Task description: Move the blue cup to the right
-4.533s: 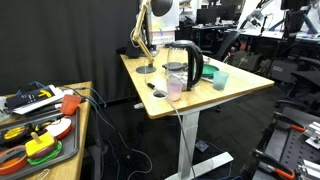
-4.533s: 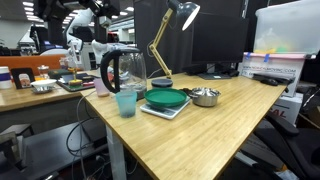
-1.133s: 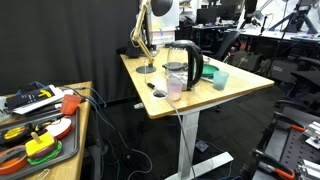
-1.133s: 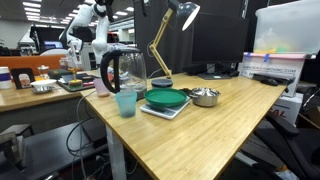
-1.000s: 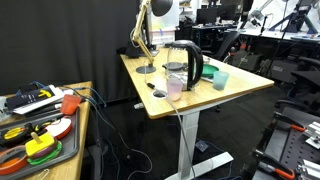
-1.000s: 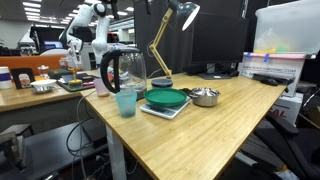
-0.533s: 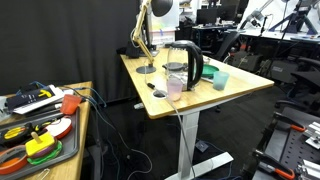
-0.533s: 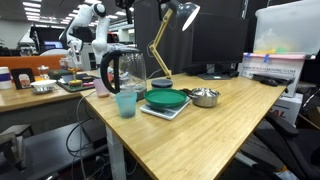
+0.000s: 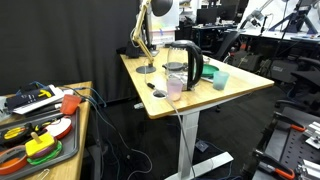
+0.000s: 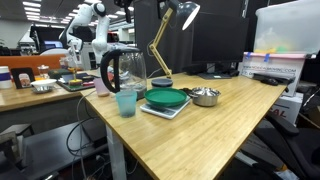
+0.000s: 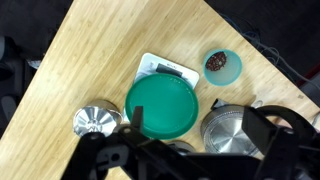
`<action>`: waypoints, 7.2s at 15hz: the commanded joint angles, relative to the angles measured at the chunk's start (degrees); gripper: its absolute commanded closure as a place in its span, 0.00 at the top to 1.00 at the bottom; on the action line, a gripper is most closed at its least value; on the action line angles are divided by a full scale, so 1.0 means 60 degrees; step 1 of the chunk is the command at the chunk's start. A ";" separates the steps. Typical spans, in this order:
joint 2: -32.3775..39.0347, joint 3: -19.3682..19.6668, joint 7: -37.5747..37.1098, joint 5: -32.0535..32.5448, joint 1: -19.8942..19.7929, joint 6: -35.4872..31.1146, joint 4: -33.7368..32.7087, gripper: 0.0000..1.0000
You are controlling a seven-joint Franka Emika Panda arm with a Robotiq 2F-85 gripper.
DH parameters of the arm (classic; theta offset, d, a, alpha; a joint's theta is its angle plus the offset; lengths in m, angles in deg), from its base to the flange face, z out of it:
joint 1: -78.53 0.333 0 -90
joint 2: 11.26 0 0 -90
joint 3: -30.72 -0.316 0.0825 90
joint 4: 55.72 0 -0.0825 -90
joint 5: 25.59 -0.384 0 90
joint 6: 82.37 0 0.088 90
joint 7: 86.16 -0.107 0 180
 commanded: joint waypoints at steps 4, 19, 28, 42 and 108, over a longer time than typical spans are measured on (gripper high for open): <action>0.1204 -0.0067 0.0580 -0.0354 -0.0359 0.0138 -0.0206 1.00; 0.2185 -0.0406 0.1554 -0.0770 -0.0582 -0.0049 0.0043 1.00; 0.3022 -0.0942 0.2235 -0.1859 -0.0671 -0.2182 0.0899 1.00; 0.4572 -0.1365 0.3219 -0.3150 -0.1233 -0.2513 0.0037 1.00; 0.0995 0.1151 -0.2772 -0.5888 -0.1971 -0.3813 0.3016 0.05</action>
